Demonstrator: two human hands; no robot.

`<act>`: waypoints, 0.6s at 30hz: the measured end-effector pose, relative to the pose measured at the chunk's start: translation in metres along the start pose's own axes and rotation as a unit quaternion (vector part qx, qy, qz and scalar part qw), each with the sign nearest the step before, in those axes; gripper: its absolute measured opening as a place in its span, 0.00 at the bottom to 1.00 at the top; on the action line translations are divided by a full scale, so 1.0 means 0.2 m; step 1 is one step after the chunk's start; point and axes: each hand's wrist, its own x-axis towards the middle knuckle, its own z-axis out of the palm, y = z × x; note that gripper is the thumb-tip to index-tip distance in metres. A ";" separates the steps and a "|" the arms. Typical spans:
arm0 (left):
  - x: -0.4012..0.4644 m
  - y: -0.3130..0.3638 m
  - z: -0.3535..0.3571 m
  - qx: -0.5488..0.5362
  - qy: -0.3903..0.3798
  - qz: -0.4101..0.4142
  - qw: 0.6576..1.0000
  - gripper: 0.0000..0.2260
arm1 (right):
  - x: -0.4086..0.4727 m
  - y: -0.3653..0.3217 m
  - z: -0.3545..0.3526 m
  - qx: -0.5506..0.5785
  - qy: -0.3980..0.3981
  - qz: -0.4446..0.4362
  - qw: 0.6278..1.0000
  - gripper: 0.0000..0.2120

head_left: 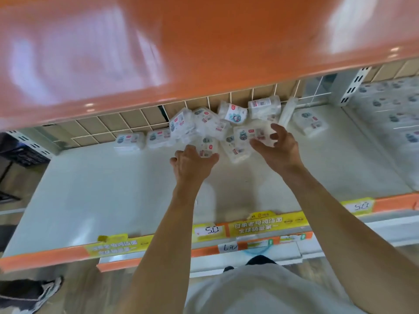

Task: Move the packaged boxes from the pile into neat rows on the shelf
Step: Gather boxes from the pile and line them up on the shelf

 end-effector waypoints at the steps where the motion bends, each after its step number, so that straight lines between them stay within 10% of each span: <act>1: 0.00 -0.01 -0.02 -0.005 -0.008 0.001 1.000 0.31 | 0.00 0.00 0.00 0.000 -0.004 0.013 1.000 0.35; 18: -0.11 -0.15 -0.18 -0.221 -0.066 0.038 0.972 0.23 | -0.15 -0.02 0.03 0.153 0.026 -0.002 0.988 0.27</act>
